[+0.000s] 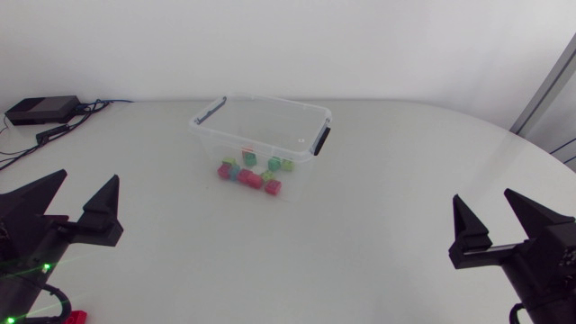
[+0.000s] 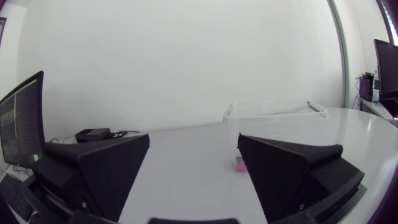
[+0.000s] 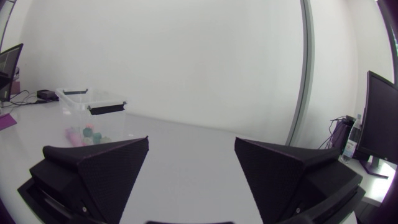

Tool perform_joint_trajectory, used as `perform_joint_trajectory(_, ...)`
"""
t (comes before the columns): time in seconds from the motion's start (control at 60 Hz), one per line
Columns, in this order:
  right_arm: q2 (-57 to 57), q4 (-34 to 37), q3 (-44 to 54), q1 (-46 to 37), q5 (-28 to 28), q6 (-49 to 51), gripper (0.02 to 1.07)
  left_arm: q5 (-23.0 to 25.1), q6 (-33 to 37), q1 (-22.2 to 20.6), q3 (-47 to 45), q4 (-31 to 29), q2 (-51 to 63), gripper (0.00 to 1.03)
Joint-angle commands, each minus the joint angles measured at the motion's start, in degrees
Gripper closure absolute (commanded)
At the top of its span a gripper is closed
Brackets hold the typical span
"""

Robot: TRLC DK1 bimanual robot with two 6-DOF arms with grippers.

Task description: Pick up the duplo bricks and place them in the container

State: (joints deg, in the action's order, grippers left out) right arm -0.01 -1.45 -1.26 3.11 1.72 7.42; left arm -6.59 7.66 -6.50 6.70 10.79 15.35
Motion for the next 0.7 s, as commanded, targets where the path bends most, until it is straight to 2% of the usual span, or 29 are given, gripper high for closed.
perform_joint_trajectory(0.0,-0.22,0.67,1.37,-0.73,-0.27,-2.57,0.07,1.07,-2.42,1.26,-2.12,-1.31,-2.67,0.04)
perform_joint_trajectory(0.417,0.01,1.44,1.26,-3.08,-1.69,-7.34,0.07,6.50,-7.58,6.42,-6.63,-10.64,-15.16,0.04)
perform_joint_trajectory(0.683,0.01,1.45,1.26,-3.11,-1.72,-7.42,0.07,6.59,-7.66,6.50,-6.70,-10.79,-15.35,0.04)
